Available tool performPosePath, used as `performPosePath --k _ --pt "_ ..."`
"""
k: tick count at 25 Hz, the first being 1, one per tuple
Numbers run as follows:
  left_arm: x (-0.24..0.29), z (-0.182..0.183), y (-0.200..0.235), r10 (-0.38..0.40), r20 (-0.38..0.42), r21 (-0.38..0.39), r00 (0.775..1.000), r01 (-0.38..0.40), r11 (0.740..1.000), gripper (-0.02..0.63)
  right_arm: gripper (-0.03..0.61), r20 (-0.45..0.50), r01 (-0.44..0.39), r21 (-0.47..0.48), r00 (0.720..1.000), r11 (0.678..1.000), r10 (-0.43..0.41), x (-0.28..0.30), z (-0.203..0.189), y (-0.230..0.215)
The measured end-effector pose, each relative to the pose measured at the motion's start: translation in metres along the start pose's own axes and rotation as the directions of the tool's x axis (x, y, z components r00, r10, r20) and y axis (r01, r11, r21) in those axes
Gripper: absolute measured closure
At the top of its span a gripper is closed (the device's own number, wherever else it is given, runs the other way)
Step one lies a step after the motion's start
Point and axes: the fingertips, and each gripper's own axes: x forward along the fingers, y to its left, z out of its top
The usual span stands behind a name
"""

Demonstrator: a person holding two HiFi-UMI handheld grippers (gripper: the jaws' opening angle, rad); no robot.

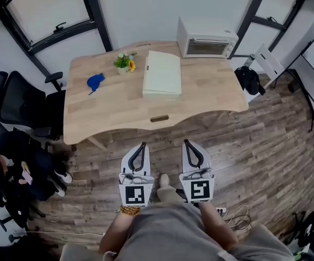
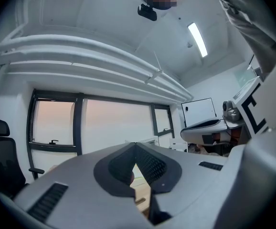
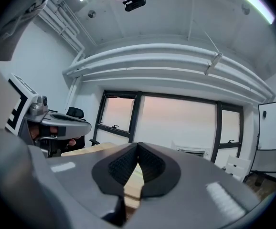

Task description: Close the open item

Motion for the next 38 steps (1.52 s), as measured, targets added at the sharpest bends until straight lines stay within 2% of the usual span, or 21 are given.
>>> performPosePath --k 8,15,25,30,34,38 --pt "0.036 -0.006 -0.003 0.023 -0.049 0.043 0.999 -0.021 0.999 0.606 0.568 -0.009 -0.012 0.023 1.000 1.000 0.013 0.031 -0.020 -0.044" --pt "0.050 -0.016 0.016 0.075 -0.069 0.057 0.995 -0.071 0.996 0.606 0.568 -0.073 -0.002 0.025 0.997 1.000 0.004 0.048 -0.049 -0.069" --pt "0.090 -0.032 0.049 0.074 -0.074 0.035 0.995 -0.072 0.997 0.606 0.568 -0.107 -0.006 -0.053 0.994 0.999 0.000 0.089 -0.059 -0.082" --pt "0.127 -0.043 0.075 0.060 -0.058 0.079 0.996 -0.056 0.995 0.606 0.568 -0.141 0.023 -0.072 0.989 0.997 -0.033 0.115 -0.065 -0.097" --pt "0.155 -0.053 0.092 0.057 -0.078 0.063 0.995 -0.052 0.997 0.606 0.568 -0.179 0.012 -0.141 0.983 0.990 -0.037 0.136 -0.070 -0.108" --pt "0.182 -0.063 0.104 0.037 -0.101 0.051 0.994 -0.032 0.998 0.606 0.568 -0.190 0.034 -0.161 0.980 0.986 -0.064 0.158 -0.074 -0.120"
